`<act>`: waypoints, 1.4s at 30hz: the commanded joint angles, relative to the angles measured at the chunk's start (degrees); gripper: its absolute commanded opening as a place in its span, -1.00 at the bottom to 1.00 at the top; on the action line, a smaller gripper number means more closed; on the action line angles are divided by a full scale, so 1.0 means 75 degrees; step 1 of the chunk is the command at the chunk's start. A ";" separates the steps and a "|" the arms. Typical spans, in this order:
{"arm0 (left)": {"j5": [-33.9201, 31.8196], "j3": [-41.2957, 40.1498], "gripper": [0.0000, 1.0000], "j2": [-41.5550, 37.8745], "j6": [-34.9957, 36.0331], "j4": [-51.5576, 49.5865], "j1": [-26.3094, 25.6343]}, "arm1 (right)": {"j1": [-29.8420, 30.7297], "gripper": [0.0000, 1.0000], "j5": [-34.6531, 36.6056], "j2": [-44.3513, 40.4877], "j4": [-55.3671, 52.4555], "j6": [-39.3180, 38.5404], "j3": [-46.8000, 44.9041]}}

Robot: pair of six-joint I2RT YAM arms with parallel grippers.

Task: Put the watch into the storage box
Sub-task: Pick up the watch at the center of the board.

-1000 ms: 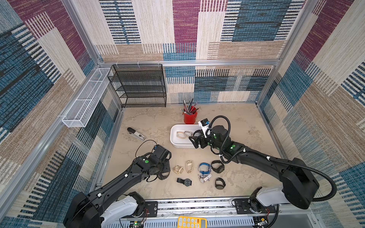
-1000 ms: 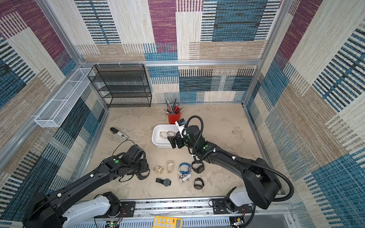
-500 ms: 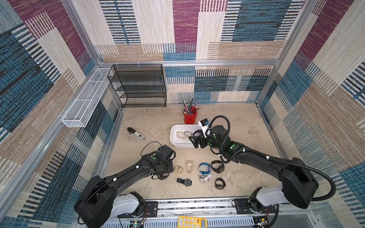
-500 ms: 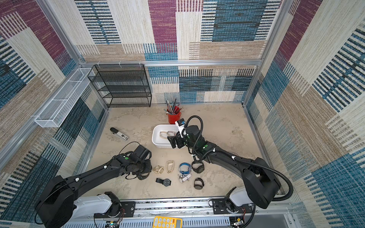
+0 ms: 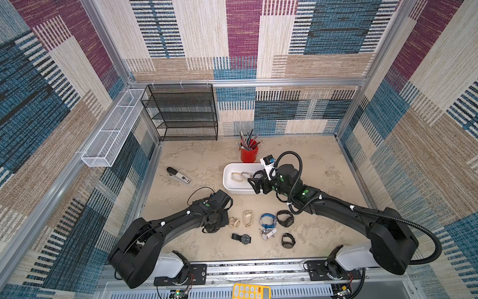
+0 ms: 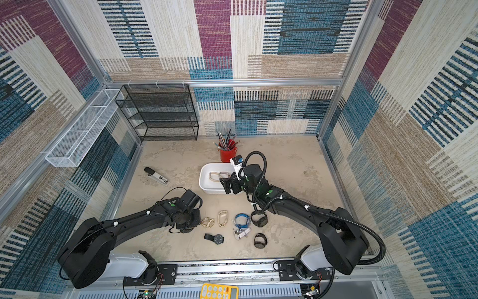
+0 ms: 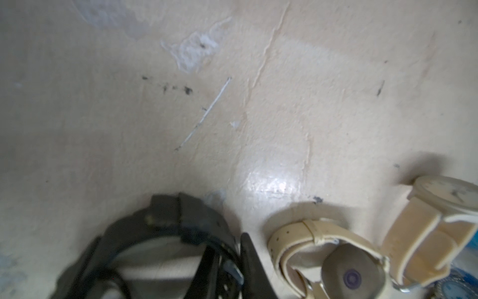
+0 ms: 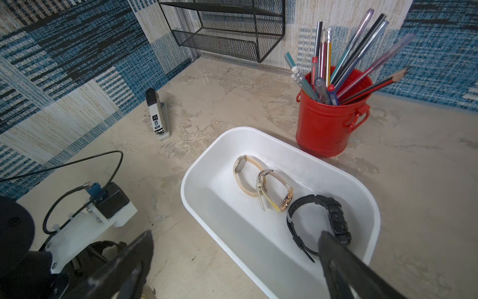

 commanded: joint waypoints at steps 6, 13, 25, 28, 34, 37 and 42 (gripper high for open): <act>-0.0250 0.0293 -1.00 -0.0342 0.0321 0.0016 0.0014 | -0.0006 0.99 -0.0054 -0.0073 0.0165 0.0060 -0.0126; -0.0248 0.0871 -1.00 -0.0723 0.1000 0.0112 0.0008 | -0.0006 0.99 -0.0248 -0.0012 0.0354 0.0319 -0.0434; -0.0177 0.2521 -1.00 -0.0242 0.2604 0.0566 0.0011 | -0.0006 0.99 -0.0409 -0.0284 0.0574 0.0570 -0.0840; -0.0110 0.3028 -1.00 0.0206 0.2899 0.0556 0.0007 | -0.0006 0.99 -0.0424 -0.0379 0.0588 0.0614 -0.0952; -0.0183 0.3810 -1.00 0.0917 0.3446 0.0590 0.0017 | -0.0006 0.99 -0.0286 -0.0682 0.0487 0.0635 -0.1170; -0.0148 0.4163 -1.00 0.1285 0.3857 0.0642 0.0019 | -0.0006 0.99 -0.0284 -0.0809 0.0582 0.0704 -0.1314; -0.0188 0.4873 -1.00 0.2081 0.4204 0.0504 0.0053 | -0.0006 0.99 -0.0206 -0.0941 0.0546 0.0886 -0.1372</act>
